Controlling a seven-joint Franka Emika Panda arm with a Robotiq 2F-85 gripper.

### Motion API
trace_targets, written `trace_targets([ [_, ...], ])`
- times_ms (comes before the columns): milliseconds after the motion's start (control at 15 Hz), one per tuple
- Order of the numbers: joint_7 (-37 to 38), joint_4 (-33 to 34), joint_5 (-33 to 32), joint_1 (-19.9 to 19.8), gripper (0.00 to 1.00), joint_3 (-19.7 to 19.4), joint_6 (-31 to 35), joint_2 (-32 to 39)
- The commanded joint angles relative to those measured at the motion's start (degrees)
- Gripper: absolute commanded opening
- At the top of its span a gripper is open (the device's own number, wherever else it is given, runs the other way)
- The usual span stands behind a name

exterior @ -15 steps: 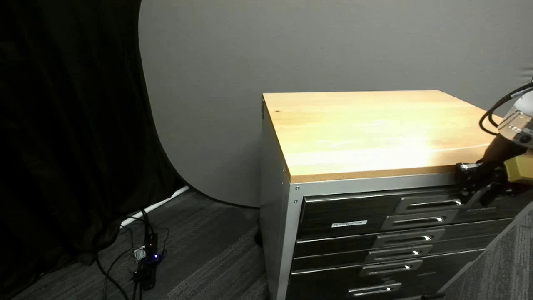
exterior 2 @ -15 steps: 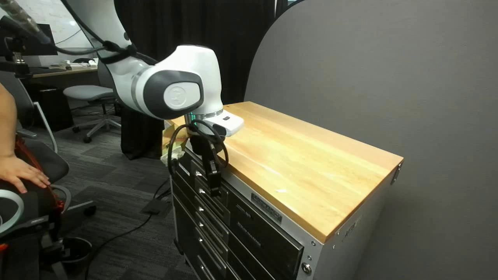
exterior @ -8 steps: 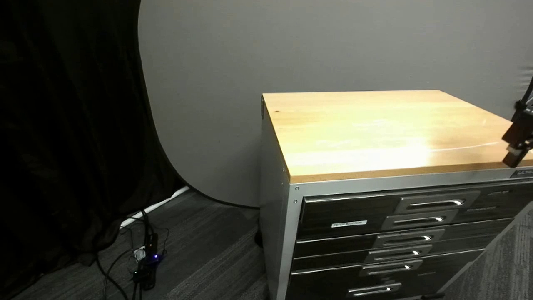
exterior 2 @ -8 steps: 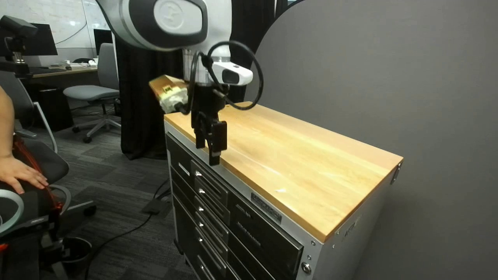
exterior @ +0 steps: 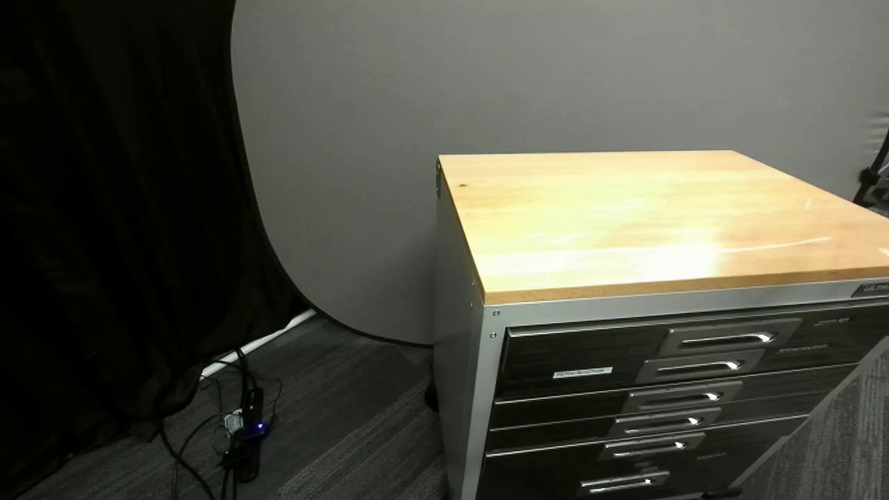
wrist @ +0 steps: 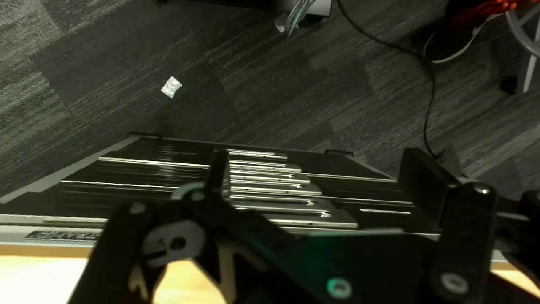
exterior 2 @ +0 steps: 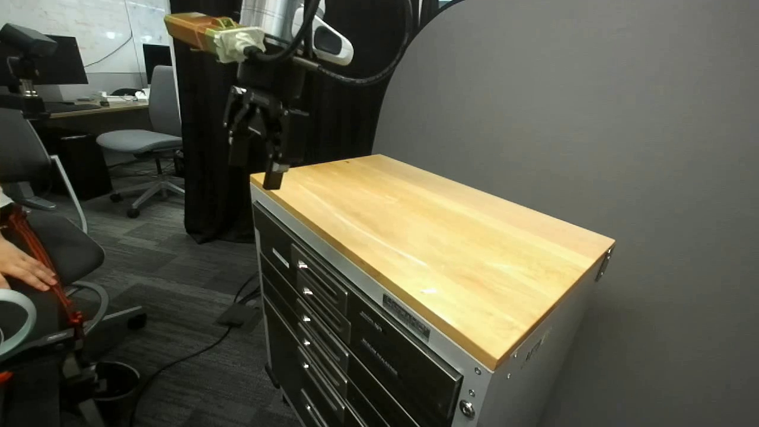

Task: Put the screwdriver in the drawer and then close the drawer

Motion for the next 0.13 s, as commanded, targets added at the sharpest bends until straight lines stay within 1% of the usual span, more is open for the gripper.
trace_targets([
  [0, -0.5, 0.3, 0.1, -0.9, 1.00, 0.8, -0.6, 0.1],
  [67, -0.8, 0.3, 0.1, -1.1, 1.00, 0.8, -0.7, 0.1],
])
